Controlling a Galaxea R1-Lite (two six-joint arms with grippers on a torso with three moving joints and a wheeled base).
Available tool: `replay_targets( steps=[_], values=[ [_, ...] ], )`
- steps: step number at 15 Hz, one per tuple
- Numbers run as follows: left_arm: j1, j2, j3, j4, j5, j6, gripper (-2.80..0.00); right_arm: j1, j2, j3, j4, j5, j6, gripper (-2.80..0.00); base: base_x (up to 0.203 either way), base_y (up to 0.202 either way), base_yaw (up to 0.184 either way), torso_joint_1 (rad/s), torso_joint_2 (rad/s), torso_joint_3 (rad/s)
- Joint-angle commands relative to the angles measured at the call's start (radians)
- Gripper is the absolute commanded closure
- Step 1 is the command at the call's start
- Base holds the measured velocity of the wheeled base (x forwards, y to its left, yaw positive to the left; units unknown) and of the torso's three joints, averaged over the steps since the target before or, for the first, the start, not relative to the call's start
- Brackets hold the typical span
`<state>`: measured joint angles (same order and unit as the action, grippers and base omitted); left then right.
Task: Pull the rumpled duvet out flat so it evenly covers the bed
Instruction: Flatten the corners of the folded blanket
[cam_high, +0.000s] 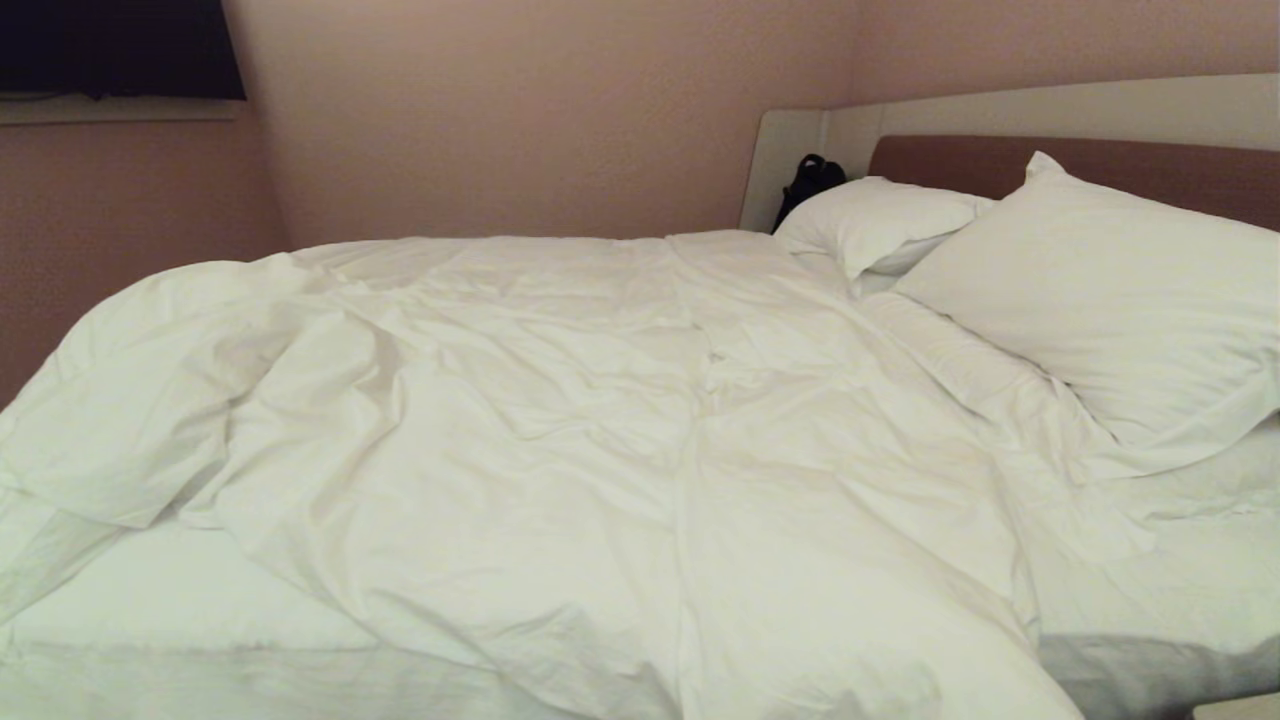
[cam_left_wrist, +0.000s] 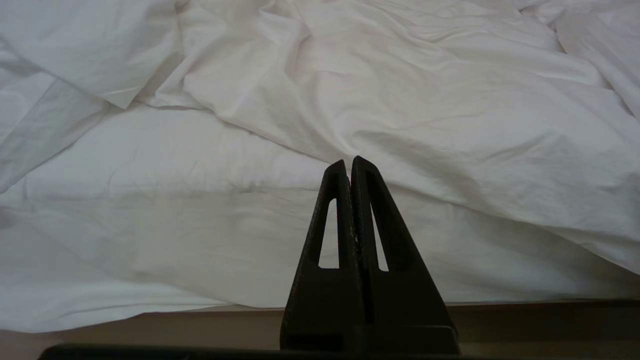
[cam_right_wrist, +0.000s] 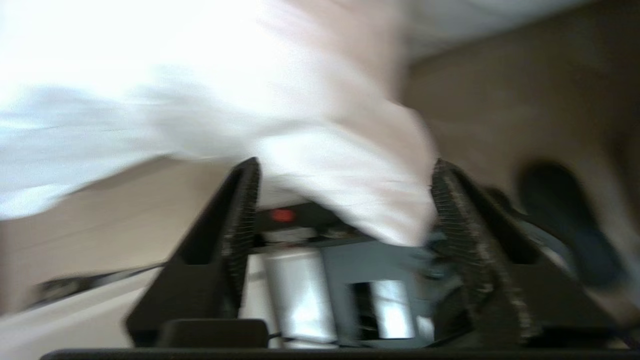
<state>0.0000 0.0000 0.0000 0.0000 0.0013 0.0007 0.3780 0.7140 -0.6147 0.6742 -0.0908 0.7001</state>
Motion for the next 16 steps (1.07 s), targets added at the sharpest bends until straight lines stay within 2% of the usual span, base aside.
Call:
replay_targets(
  steps=[1, 2, 3, 6, 7, 10, 12, 14, 16],
  values=[
    [0.0, 0.0, 0.0, -0.001, 0.0, 0.001, 0.0, 0.006, -0.022, -0.129, 0.063, 0.216, -0.005, -2.8, 0.0, 0.0, 0.0, 0.0, 0.0, 0.0],
    [0.0, 0.0, 0.0, -0.002, 0.0, -0.001, 0.0, 0.008, -0.014, -0.207, 0.079, 0.269, -0.011, -2.8, 0.0, 0.0, 0.0, 0.0, 0.0, 0.0],
    [0.0, 0.0, 0.0, -0.002, 0.0, 0.001, 0.0, 0.008, 0.019, -0.246, 0.083, 0.285, -0.031, -2.8, 0.0, 0.0, 0.0, 0.0, 0.0, 0.0],
    [0.0, 0.0, 0.0, 0.0, 0.0, 0.0, 0.0, -0.012, 0.185, -0.236, -0.001, 0.199, -0.064, -2.8, 0.0, 0.0, 0.0, 0.0, 0.0, 0.0],
    [0.0, 0.0, 0.0, 0.0, 0.0, 0.0, 0.0, -0.042, 0.254, -0.236, -0.046, 0.187, -0.07, -2.8, 0.0, 0.0, 0.0, 0.0, 0.0, 0.0],
    [0.0, 0.0, 0.0, -0.002, 0.0, 0.001, 0.0, -0.169, 0.471, -0.284, -0.14, 0.174, -0.087, -2.8, 0.0, 0.0, 0.0, 0.0, 0.0, 0.0],
    [0.0, 0.0, 0.0, -0.001, 0.0, 0.001, 0.0, -0.287, 0.61, -0.342, -0.175, 0.183, -0.098, -2.8, 0.0, 0.0, 0.0, 0.0, 0.0, 0.0],
    [0.0, 0.0, 0.0, -0.001, 0.0, 0.001, 0.0, -0.434, 0.699, -0.366, -0.24, 0.266, -0.162, -2.8, 0.0, 0.0, 0.0, 0.0, 0.0, 0.0],
    [0.0, 0.0, 0.0, -0.002, 0.0, 0.001, 0.0, -0.532, 0.732, -0.368, -0.276, 0.384, -0.255, -2.8, 0.0, 0.0, 0.0, 0.0, 0.0, 0.0]
  ],
)
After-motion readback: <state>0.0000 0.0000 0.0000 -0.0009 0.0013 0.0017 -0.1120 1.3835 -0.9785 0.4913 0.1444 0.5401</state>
